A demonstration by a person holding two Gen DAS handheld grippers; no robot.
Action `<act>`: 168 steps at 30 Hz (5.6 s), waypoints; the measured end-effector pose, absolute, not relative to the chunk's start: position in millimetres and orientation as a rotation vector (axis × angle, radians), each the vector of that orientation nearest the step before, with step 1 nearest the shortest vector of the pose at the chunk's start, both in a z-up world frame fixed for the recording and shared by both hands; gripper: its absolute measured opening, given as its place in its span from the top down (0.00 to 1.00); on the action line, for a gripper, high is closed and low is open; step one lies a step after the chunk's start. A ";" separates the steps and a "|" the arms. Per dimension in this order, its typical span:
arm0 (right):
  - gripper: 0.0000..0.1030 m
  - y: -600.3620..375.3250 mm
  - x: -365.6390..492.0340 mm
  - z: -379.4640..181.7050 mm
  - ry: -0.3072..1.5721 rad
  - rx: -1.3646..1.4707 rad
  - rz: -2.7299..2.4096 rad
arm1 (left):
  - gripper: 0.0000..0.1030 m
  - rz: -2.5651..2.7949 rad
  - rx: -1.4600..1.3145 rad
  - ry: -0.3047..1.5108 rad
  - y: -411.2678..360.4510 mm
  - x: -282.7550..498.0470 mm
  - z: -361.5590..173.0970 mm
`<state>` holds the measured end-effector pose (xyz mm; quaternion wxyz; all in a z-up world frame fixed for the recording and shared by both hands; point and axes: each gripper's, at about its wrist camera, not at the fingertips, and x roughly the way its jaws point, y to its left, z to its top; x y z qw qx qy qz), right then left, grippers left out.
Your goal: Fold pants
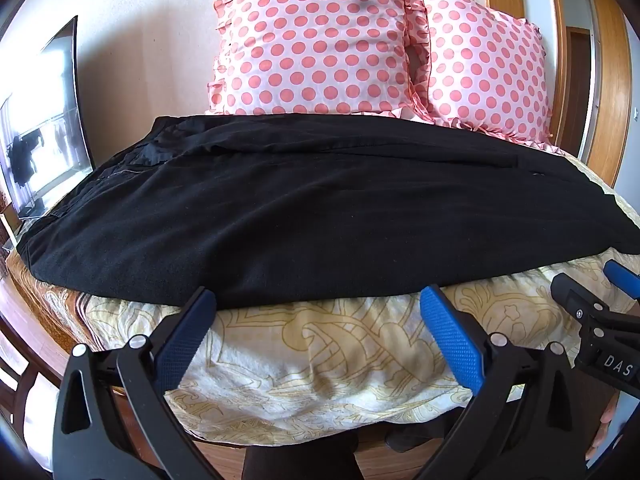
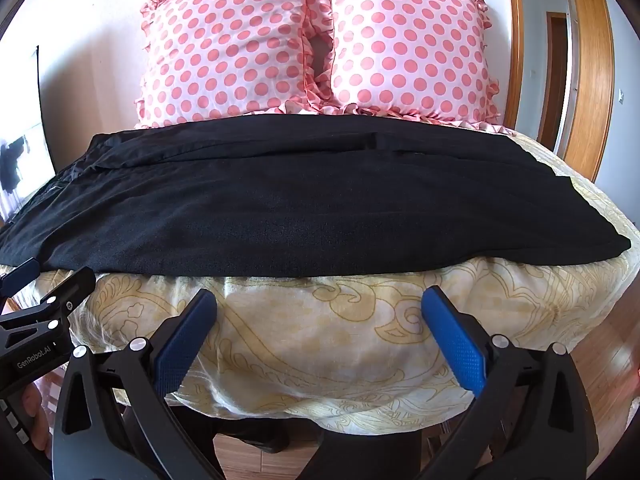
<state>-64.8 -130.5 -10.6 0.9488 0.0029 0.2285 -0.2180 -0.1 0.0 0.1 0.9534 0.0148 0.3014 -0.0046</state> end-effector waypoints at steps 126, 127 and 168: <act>0.62 -565.4 154.9 108.8 0.684 0.443 -1.236 | 0.02 -0.095 -0.088 0.628 29.0 102.0 33.9; 0.71 -563.9 149.9 108.2 0.677 0.437 -1.240 | 0.02 -0.095 -0.091 0.625 29.5 101.5 34.5; 0.54 -413.9 -143.7 34.5 0.244 0.964 -0.576 | 0.02 -0.138 -0.073 0.440 24.0 38.8 54.1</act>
